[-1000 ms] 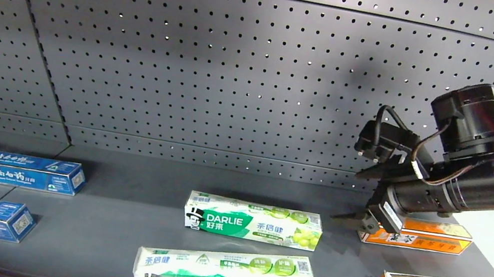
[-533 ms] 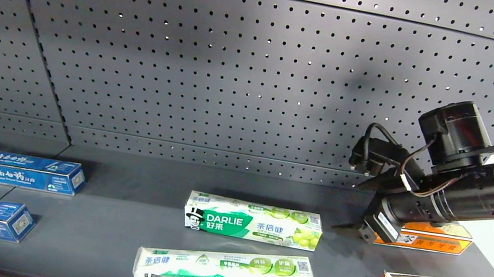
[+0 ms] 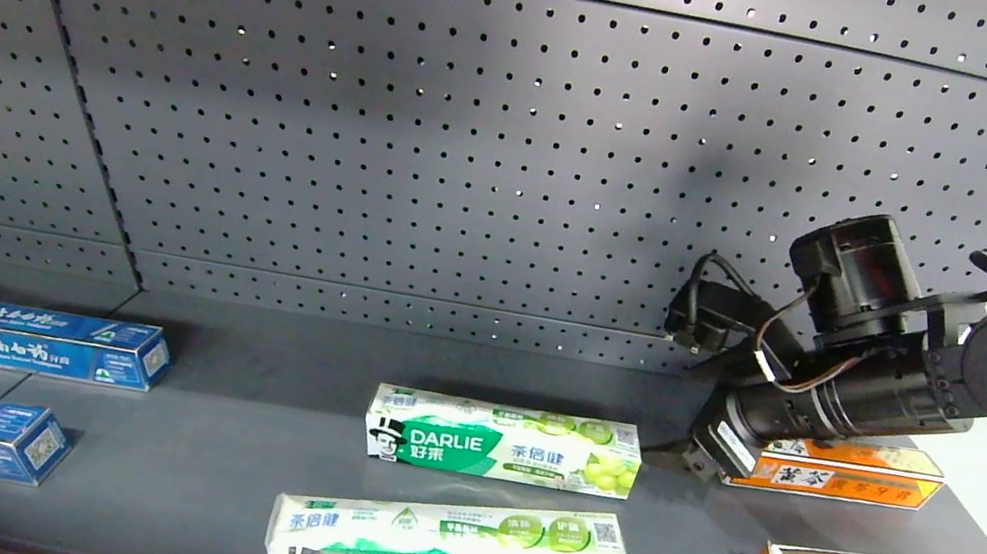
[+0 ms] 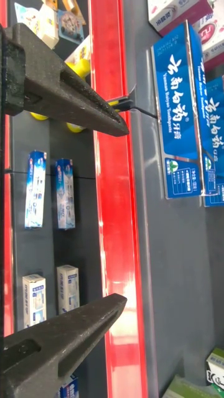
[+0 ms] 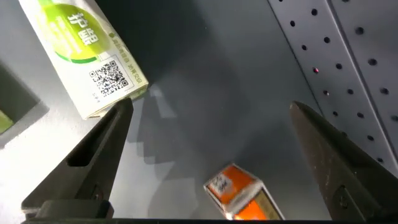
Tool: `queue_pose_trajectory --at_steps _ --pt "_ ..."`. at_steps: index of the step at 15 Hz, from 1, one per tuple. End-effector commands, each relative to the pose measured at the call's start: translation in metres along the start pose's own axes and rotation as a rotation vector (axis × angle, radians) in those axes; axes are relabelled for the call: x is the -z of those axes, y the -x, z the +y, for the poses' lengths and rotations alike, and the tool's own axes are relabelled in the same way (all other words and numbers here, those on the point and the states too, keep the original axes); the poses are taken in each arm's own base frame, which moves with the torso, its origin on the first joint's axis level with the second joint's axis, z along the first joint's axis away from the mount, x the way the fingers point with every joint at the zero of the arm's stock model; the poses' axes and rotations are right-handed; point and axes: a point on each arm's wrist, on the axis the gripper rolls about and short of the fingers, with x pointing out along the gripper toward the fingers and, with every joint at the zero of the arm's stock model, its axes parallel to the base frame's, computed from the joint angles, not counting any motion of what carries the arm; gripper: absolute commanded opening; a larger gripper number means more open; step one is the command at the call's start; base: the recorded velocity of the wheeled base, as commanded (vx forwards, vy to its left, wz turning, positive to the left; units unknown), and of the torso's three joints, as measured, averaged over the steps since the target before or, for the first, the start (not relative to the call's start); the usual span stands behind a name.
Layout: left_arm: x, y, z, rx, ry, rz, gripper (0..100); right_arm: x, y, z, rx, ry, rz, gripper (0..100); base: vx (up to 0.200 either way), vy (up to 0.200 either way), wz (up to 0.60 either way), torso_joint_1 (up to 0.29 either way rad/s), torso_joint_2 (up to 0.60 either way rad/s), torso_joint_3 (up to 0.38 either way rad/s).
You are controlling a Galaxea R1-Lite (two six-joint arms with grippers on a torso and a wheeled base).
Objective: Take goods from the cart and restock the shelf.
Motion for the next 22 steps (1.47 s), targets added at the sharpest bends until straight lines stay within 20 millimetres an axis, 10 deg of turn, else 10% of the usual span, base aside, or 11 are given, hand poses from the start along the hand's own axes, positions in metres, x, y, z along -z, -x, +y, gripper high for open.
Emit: queue_pose_trajectory --at_steps 1,8,17,22 --pt "0.0 0.0 0.0 0.0 0.0 0.003 100 0.0 -0.008 0.001 -0.013 0.001 0.011 100 0.0 0.0 0.0 0.0 0.0 0.0" --pt "0.0 0.0 0.0 0.0 0.0 0.003 100 0.002 -0.002 -0.004 0.011 -0.008 -0.004 100 0.0 0.0 0.0 0.0 0.0 0.0" --pt "0.0 0.0 0.0 -0.001 0.0 0.002 100 -0.006 0.111 -0.021 0.34 -0.209 -0.314 100 0.0 0.0 0.0 0.0 0.0 0.0" --pt "0.0 0.0 0.0 0.004 -0.001 0.001 100 0.084 0.146 0.037 0.553 -0.388 -0.32 100 0.0 0.0 0.0 0.0 0.0 0.0"
